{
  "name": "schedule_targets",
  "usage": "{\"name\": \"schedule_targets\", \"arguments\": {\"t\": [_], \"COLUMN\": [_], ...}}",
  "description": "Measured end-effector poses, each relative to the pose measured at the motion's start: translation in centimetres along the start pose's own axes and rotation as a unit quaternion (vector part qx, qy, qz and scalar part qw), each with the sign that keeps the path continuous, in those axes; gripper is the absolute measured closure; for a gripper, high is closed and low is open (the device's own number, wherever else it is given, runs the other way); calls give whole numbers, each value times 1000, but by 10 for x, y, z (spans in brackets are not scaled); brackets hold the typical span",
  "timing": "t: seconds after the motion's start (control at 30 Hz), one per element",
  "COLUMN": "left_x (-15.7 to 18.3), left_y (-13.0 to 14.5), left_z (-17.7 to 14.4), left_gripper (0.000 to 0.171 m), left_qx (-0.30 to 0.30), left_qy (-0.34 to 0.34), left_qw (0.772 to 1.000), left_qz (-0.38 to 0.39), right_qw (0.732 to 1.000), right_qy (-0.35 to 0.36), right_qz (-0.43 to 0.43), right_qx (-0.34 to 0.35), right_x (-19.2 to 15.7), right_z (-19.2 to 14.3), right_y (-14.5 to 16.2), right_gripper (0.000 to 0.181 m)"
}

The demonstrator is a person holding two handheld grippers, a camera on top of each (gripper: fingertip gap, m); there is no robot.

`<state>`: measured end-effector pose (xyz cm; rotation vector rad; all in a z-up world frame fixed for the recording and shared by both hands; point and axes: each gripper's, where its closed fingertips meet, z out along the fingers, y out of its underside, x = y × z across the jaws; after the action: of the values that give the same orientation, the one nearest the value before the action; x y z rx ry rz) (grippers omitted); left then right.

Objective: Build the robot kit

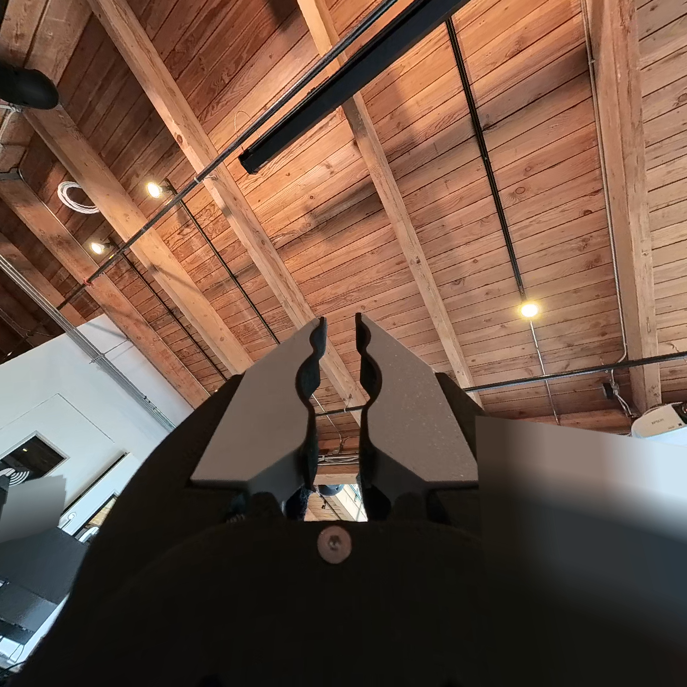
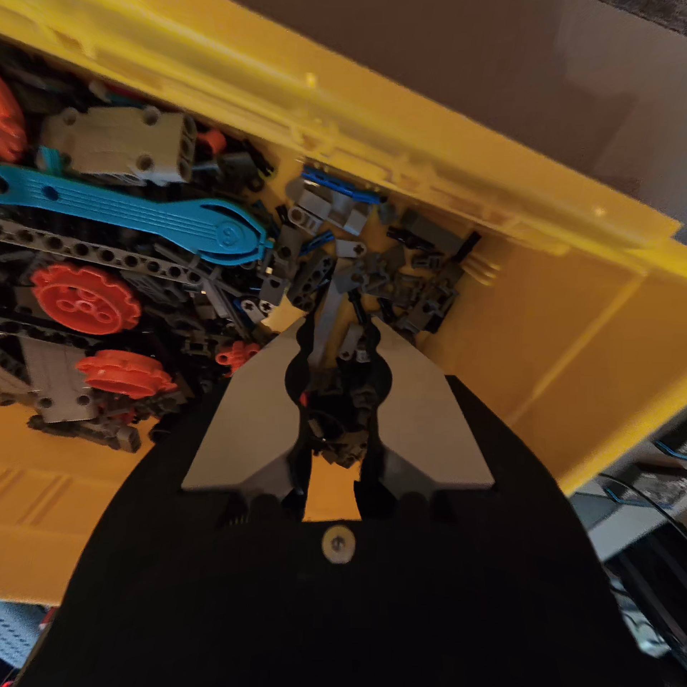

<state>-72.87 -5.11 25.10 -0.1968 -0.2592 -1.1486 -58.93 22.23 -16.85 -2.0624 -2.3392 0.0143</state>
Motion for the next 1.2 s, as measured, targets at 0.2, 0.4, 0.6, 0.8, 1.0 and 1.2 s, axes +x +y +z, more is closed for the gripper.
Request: {"name": "schedule_targets", "arguments": {"t": [0.2, 0.4, 0.6, 0.8, 1.0, 1.2], "left_x": [0, 0, 0, 0, 1, 1], "left_y": [1, 1, 0, -2, -2, -2], "left_z": [0, 0, 0, -1, -1, -1], "left_gripper": [159, 159, 159, 159, 159, 159], "left_qx": [-1, -1, 0, 3, 2, 3], "left_qy": [0, 0, 0, 1, 1, 2], "left_qw": [1000, 1000, 1000, 1000, 1000, 1000], "left_qz": [0, 0, -2, -3, -3, -3], "right_qw": [999, 996, 990, 996, 997, 999], "right_qy": [24, 87, 141, 88, -53, -22], "right_qz": [-10, -4, -19, -21, 56, 45], "right_qx": [-33, 19, -25, 13, -1, 4], "right_x": [3, 26, 42, 17, -24, -17], "right_z": [9, -16, -17, -19, 5, 9], "right_y": [5, -16, -6, -18, -19, -20], "right_gripper": [170, 172, 164, 156, 136, 171]}}
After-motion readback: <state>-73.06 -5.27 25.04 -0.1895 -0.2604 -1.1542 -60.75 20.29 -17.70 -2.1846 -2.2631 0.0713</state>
